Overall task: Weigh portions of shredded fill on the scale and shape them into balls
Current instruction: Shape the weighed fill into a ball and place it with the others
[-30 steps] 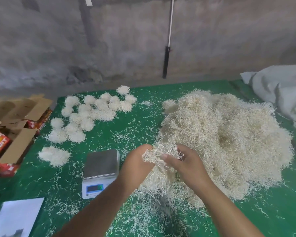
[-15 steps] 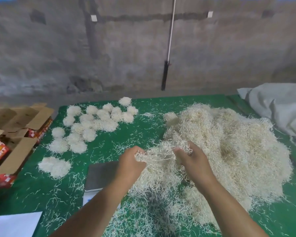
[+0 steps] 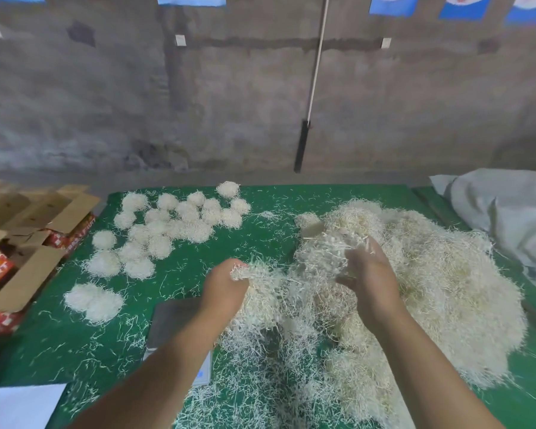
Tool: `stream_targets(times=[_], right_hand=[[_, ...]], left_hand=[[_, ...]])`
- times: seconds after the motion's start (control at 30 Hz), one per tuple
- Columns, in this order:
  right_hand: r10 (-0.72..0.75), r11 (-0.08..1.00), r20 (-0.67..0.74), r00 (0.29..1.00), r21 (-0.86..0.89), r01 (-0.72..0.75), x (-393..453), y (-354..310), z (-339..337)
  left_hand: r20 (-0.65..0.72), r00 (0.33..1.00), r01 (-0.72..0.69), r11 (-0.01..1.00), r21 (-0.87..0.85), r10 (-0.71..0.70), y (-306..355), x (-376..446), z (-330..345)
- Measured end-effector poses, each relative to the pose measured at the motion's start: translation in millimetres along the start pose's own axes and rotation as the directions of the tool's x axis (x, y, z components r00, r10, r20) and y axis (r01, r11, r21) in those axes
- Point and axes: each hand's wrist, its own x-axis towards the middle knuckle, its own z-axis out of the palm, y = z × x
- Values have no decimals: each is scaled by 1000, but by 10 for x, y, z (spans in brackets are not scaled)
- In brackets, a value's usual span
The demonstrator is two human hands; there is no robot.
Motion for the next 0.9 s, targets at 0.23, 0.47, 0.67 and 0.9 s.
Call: stream_targets(times=[0.23,0.47,0.67,0.9], right_hand=[[51,985,-292,955,170,0,360,24,-559],[194,864,-140,971,-443,-237,298,214,-721],[141,779,432,891,-604,169,-179,271,56],[-3,813,370,929,-540,217,-207,170,788]], left_hand=[[-194,977,53,978,-203,-93,28,192,-446],[-286,958,-88,920,-382,-27,675,142,-872],[-134,988,-118,933,-340,76,1367,-114,-963],[-69,994,23,782,-623,-84,1528,-254,-1298]])
